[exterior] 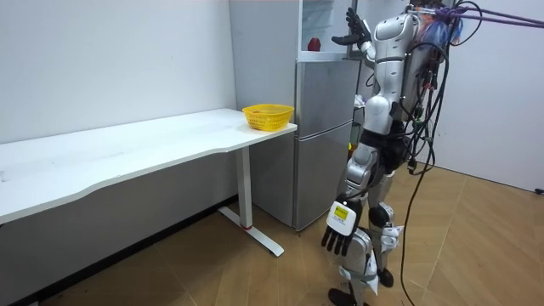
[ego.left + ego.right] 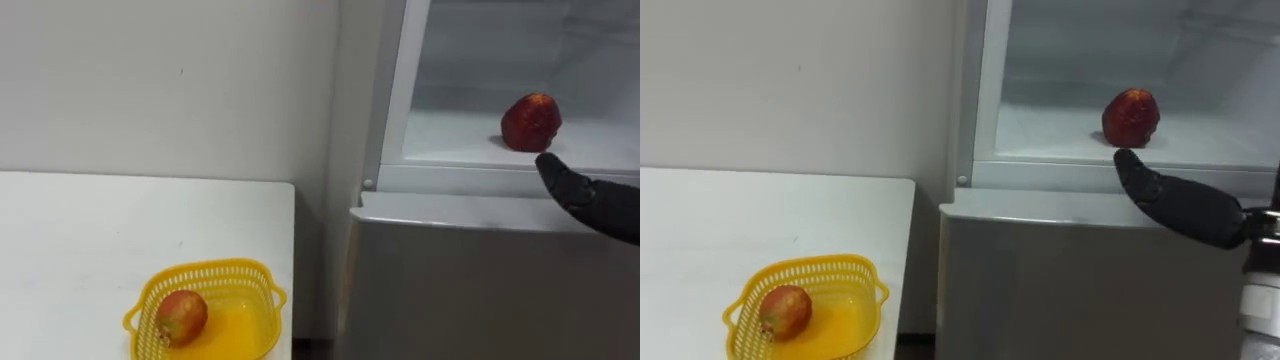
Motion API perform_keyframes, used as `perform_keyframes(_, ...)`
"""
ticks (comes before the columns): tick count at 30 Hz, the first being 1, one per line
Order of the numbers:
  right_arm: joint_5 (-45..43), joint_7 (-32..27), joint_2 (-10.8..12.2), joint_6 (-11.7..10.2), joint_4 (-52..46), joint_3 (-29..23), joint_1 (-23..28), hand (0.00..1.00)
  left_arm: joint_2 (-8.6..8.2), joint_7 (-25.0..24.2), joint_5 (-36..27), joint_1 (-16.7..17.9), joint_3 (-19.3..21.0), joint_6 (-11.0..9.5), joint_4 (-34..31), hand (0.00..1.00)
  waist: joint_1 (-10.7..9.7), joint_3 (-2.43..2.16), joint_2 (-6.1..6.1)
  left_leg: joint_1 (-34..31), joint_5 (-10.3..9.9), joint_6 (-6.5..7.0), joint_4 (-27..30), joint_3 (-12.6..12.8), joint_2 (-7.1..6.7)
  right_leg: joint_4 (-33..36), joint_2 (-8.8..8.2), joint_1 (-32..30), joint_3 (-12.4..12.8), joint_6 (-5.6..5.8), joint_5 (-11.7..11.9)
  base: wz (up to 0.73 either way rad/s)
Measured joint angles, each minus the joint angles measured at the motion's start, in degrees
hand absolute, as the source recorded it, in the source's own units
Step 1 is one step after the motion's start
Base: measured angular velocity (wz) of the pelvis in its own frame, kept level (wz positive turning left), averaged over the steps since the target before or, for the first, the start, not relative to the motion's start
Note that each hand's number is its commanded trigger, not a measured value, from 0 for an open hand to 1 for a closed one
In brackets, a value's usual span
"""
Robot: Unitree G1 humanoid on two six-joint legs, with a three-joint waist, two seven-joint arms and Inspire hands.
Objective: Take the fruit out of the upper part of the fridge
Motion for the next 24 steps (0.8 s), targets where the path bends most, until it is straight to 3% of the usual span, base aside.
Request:
perform_keyframes(4,0.1,-0.1,-2.4,1.3,5.7,0.0,-3.9,0.00,0.00,-1.2,1.2,0.9,0.4,0.2,-2.6,0.00,0.1,0.15,0.19,-0.1,0.0,0.00,-0.2,0.0,0.00,0.0,0.05,-0.2,0.1,0.00,0.0,0.00)
perform_keyframes(6,0.0,-0.1,-5.1,2.2,8.4,0.0,-7.1,0.00,0.20,-1.7,1.4,1.1,0.3,0.1,-3.7,0.00,0.2,0.22,0.47,-0.2,0.0,-0.01,-0.5,0.0,-0.02,0.1,0.08,-1.0,0.2,0.00,0.0,0.00)
perform_keyframes(9,-0.5,-1.0,-7.5,2.7,10.0,0.2,-9.9,0.00,0.63,-2.0,1.5,1.3,0.8,0.1,-4.0,0.00,1.0,0.24,0.19,-0.4,0.1,-0.06,-0.5,-0.1,0.02,0.1,0.17,-1.0,0.2,-0.01,0.0,0.00)
perform_keyframes(13,0.8,-1.2,-8.9,4.0,13.5,0.8,-13.1,0.00,0.97,-2.1,1.5,1.1,1.0,0.2,-4.2,0.00,1.6,0.12,-1.17,-0.4,0.1,-0.06,-0.5,-0.2,0.01,0.1,0.13,-0.9,0.0,-0.01,0.0,0.01)
perform_keyframes(15,1.9,-0.7,-9.0,5.7,14.8,0.9,-14.2,0.00,1.26,-2.1,1.5,1.0,1.3,0.4,-4.3,0.00,1.8,-0.05,-2.20,-0.6,0.1,-0.05,-0.4,-0.4,0.02,0.0,0.14,-1.0,-0.2,0.00,0.0,0.05)
perform_keyframes(24,4.1,1.4,-9.8,7.0,17.2,1.5,-18.3,0.00,1.47,-2.3,1.5,1.1,2.5,2.4,-4.9,0.00,1.6,-0.04,-2.03,-1.3,0.1,-0.06,-0.2,-1.3,0.01,0.2,0.01,-0.8,-1.2,-0.07,0.1,0.05)
